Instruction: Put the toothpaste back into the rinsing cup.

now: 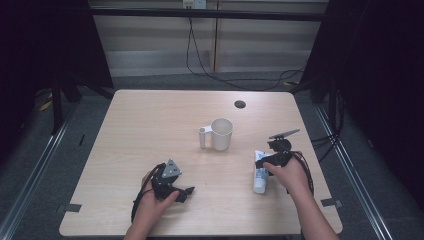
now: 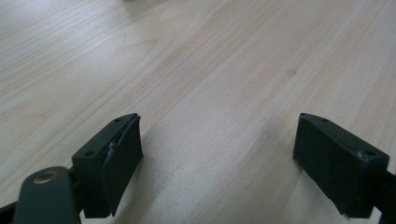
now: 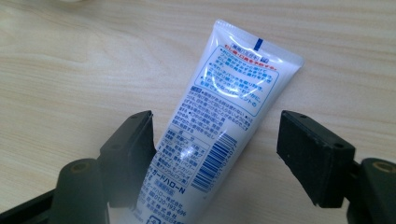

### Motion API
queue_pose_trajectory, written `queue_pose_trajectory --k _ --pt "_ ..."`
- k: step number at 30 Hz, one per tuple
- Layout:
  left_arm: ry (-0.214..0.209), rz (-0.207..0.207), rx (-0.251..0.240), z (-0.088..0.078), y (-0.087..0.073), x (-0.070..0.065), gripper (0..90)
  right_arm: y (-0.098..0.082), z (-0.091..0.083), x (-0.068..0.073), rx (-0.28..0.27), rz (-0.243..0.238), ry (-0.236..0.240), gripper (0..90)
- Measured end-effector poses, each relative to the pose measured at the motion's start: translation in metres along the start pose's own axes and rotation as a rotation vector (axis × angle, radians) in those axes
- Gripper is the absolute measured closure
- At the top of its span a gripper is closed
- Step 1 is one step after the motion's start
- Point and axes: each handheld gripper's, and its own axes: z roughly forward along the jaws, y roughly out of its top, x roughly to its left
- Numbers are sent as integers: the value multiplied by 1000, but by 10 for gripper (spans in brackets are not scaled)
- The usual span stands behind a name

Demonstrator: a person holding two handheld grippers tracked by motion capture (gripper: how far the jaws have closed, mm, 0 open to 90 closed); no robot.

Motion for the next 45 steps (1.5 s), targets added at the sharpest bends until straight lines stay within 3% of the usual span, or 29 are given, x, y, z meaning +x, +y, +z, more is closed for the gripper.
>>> queue_pose_trajectory --k 12,15,21,32,34,45 --pt "-1 0 0 0 0 0 152 4 6 4 48 29 -8 275" --pt "-1 0 0 0 0 0 152 5 8 3 73 48 -22 291" --pt "1 1 4 0 0 0 152 8 12 4 121 112 4 332" --pt "1 1 4 0 0 0 152 14 16 11 204 144 -48 336" --pt "0 1 4 0 0 0 152 15 19 11 235 168 -49 345" --pt "0 0 4 0 0 0 152 15 24 13 247 195 -51 370"
